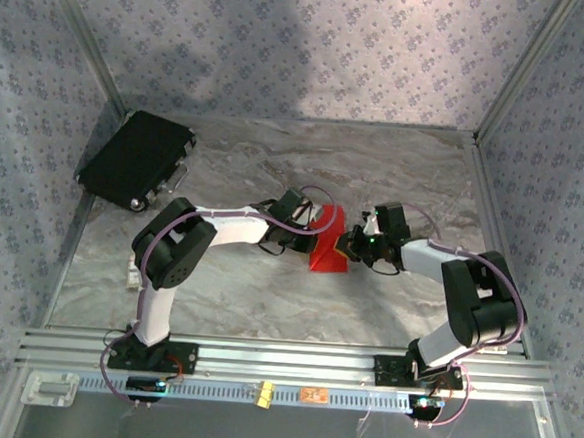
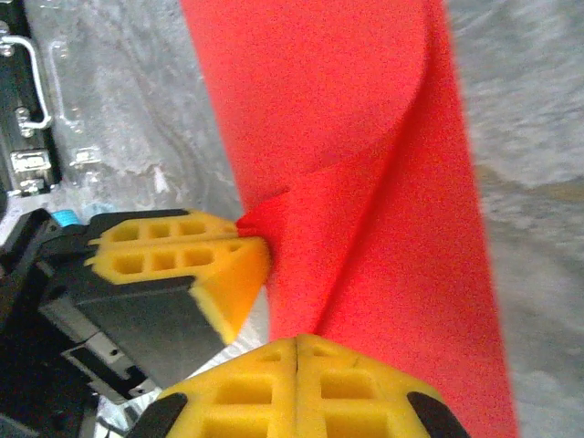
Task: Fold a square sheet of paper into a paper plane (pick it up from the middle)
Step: Fold the triangle a second time at the center of the table.
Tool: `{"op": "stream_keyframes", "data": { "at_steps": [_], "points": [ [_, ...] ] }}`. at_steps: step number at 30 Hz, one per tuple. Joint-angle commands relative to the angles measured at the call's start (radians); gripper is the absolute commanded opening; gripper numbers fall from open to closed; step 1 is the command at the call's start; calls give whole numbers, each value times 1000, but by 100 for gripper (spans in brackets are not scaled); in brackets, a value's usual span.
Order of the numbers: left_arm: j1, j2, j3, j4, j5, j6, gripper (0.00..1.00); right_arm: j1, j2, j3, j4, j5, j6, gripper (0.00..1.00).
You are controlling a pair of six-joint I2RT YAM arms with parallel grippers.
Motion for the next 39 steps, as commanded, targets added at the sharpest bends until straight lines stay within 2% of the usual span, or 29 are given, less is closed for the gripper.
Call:
{"op": "stream_keyframes", "data": {
  "at_steps": [1, 5, 15, 27, 39],
  "points": [
    [3, 23, -2, -4, 13, 1, 0, 37, 12, 20, 71, -15, 63, 0],
    [3, 23, -2, -3, 15, 0, 0, 66, 50, 38, 133, -19, 101, 0],
    [1, 25, 1, -3, 19, 1, 0, 82, 127, 59, 146, -11, 100, 0],
    [0, 33, 4, -6, 25, 4, 0, 24, 163, -34, 176, 1, 77, 0],
    [1, 36, 12, -18, 27, 7, 0, 15, 83, 54, 89, -7, 39, 0]
  ]
}}
